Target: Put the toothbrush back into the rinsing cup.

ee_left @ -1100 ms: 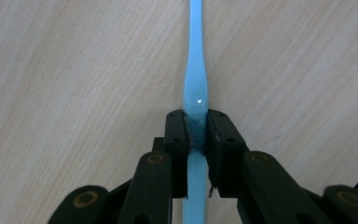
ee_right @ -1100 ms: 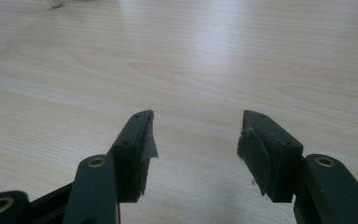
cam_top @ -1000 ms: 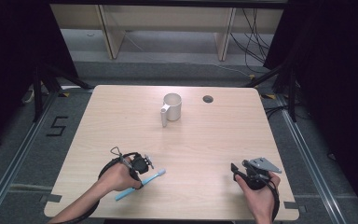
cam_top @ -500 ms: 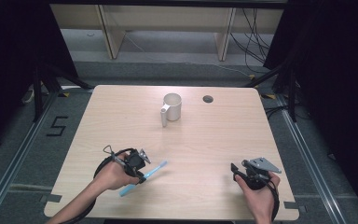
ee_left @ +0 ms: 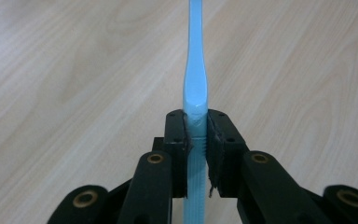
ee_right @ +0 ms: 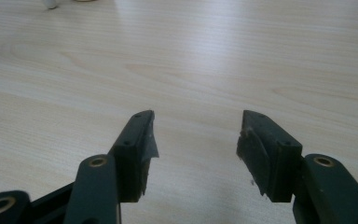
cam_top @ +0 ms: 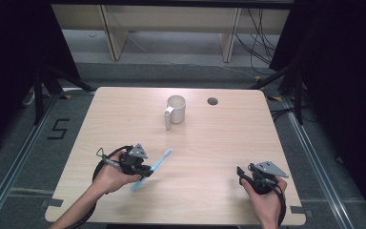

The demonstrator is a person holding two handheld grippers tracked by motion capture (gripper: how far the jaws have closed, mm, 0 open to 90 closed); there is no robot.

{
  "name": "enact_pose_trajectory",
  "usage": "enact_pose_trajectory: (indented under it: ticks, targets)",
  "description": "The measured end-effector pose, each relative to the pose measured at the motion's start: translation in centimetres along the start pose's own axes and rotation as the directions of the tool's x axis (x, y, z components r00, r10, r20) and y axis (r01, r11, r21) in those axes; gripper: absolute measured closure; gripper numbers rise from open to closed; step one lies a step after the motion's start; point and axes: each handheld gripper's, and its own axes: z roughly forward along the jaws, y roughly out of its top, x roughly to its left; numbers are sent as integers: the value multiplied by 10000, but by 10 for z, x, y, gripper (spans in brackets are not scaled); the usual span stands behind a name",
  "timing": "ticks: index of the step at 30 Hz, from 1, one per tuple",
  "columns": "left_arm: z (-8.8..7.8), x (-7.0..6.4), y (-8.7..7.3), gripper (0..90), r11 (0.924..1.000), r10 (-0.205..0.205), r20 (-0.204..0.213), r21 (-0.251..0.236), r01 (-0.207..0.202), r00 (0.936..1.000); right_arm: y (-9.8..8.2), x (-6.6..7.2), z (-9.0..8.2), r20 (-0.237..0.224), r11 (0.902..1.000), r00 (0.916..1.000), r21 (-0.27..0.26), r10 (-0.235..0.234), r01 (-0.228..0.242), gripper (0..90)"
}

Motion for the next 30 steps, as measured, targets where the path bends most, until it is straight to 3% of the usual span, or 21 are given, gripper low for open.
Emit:
enact_pose_trajectory:
  ticks: [1, 4, 6, 7, 8, 9, 10, 13, 16, 18, 21, 24, 25, 26, 27, 29, 30]
  targets:
    - [-1, 1, 0, 784, 9998, -18, -7, -197, 18, 10000, 0, -1, 0, 167, 9996, 9995, -104, -273, 275, 458]
    - [0, 3, -1, 784, 9967, -210, -6, -782, 209, 9998, -1, -1, 2, -2, 9998, 9999, -185, -121, 121, 458]
    - [-1, 4, -2, 784, 9943, -270, 57, -1034, 274, 9996, 1, -3, -2, 344, 9991, 9985, -30, -417, 419, 458]
    - [-1, 5, -2, 784, 9920, -280, 25, -1227, 281, 9996, 1, 0, -3, 167, 9999, 9998, 49, 100, -101, 458]
    - [-1, 6, -2, 784, 9907, -295, -6, -1327, 292, 9996, 2, -3, -2, 252, 9994, 9992, -127, -326, 329, 458]
    - [-1, 6, -2, 784, 9855, -416, -32, -1645, 405, 9991, 1, -4, -2, 255, 9992, 9991, -205, -344, 350, 458]
    - [-2, 7, -2, 784, 9843, -306, -98, -1742, 284, 9995, 1, -1, -2, 137, 9999, 9998, -109, 131, -129, 458]
    - [-2, 8, -1, 785, 9689, -364, -203, -2457, 303, 9991, 0, -1, -1, 103, 9998, 9998, -104, 197, -196, 458]
    - [-3, 9, 0, 784, 9563, -305, -277, -2915, 211, 9992, 0, -5, 1, 248, 9996, 9993, -105, -266, 269, 458]
    - [-3, 10, 0, 785, 9441, -327, -276, -3290, 218, 9991, 0, -5, 1, 249, 9996, 9994, -98, -258, 260, 458]
    - [-4, 11, 1, 784, 9184, -323, -247, -3951, 199, 9992, 0, -5, 1, 254, 9997, 9995, -114, -204, 207, 459]
    - [-5, 15, 1, 784, 8792, -397, -125, -4755, 290, 9991, 0, -6, -1, 291, 9994, 9991, -136, -314, 318, 460]
    - [-6, 16, 1, 785, 8694, -442, -66, -4928, 352, 9990, 0, -6, -1, 282, 9995, 9992, -128, -271, 275, 460]
    - [-5, 17, 1, 784, 8546, -443, -56, -5180, 350, 9990, 0, -6, 1, 72, 9997, 9999, -203, -98, 100, 461]
    - [-6, 17, 1, 784, 8497, -499, -71, -5258, 387, 9987, 0, -6, 0, 135, 9998, 9999, -200, -40, 43, 461]
    - [-5, 18, 1, 784, 8237, -585, -127, -5655, 411, 9982, -1, -5, -1, 171, 9998, 9998, -155, 93, -90, 463]
    - [-6, 19, 1, 784, 8193, -648, -170, -5718, 435, 9978, -1, -4, -1, 222, 9997, 9996, -160, 172, -169, 464]
